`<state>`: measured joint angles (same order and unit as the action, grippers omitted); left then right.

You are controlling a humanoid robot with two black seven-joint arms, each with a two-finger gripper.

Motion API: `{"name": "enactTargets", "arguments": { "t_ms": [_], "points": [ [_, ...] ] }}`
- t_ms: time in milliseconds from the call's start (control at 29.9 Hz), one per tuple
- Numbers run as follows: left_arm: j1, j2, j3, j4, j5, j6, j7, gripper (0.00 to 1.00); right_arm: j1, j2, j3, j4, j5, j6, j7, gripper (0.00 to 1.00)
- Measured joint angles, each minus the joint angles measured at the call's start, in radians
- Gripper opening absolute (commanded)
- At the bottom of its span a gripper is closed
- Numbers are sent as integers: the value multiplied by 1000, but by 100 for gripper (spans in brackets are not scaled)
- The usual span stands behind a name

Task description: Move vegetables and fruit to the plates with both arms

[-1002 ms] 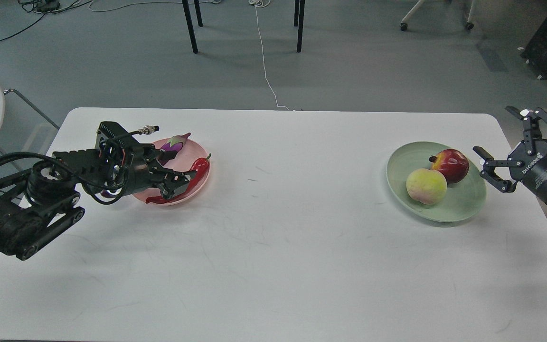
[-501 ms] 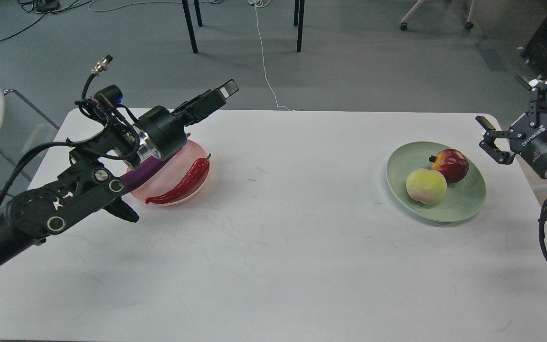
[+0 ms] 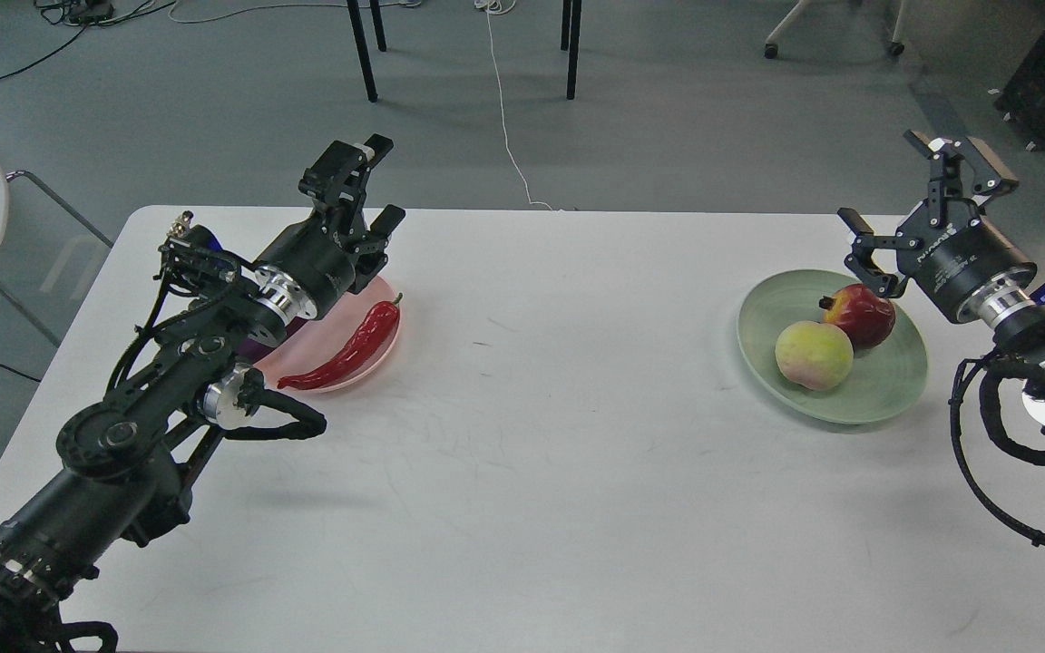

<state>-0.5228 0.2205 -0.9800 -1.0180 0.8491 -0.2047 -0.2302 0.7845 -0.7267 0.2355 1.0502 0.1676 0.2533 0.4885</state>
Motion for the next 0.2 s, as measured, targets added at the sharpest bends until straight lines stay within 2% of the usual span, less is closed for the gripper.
{"name": "enactTargets", "arguments": {
  "t_ms": [200],
  "points": [
    [31, -46, -45, 13, -69, -25, 3, 99, -15, 31, 14, 3, -77, -53, 0, 98]
  ]
}}
